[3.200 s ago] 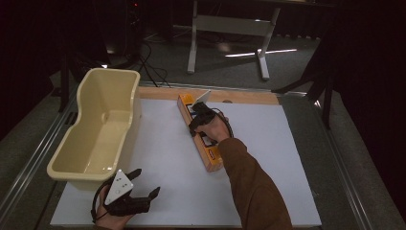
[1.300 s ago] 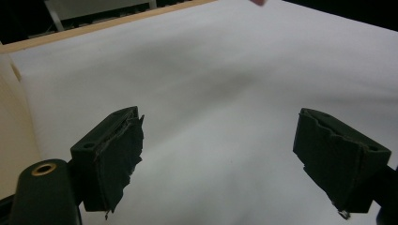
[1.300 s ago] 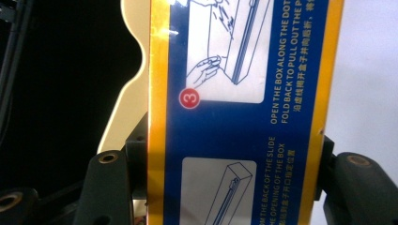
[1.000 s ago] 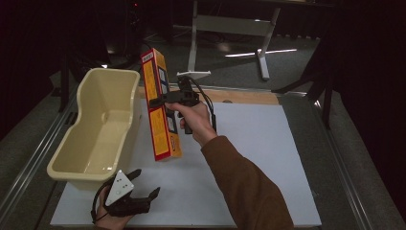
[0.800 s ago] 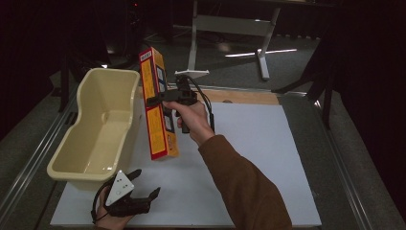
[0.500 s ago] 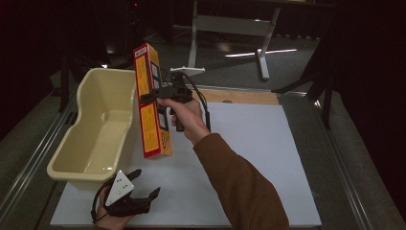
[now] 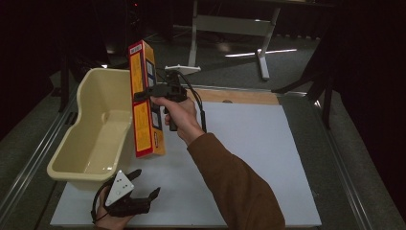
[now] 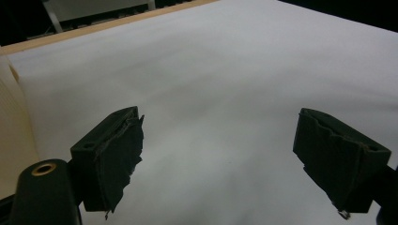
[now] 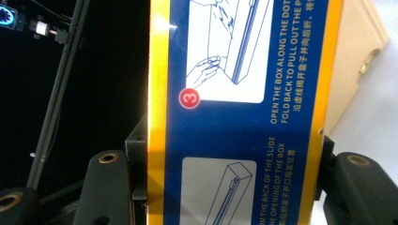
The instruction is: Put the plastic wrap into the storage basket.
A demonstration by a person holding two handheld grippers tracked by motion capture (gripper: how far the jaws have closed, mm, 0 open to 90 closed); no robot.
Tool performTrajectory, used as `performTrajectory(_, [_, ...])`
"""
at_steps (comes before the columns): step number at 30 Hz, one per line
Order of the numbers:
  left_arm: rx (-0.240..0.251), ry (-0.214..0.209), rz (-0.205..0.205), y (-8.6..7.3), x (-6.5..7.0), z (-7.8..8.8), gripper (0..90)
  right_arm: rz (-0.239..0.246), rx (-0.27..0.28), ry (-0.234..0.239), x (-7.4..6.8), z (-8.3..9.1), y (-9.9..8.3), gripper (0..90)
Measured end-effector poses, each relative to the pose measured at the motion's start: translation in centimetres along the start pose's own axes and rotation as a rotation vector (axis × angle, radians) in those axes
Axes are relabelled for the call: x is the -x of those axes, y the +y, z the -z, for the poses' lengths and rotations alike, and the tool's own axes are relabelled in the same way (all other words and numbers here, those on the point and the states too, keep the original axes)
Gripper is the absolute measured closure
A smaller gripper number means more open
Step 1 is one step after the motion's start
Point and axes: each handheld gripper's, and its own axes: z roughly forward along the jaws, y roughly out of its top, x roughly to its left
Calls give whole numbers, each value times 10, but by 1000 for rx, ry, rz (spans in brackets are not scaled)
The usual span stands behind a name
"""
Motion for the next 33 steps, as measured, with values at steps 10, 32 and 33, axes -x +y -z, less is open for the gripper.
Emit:
performTrajectory(10, [-1,-4,-2,0,0,0,158,-23,-2,36,-5,-11,0,398])
performTrajectory(32, [12,0,3,0,0,0,156,-88,17,44,-9,-44,4,397])
performTrajectory(33, [10,2,-1,0,1,0,156,-89,17,47,-10,-46,4,397])
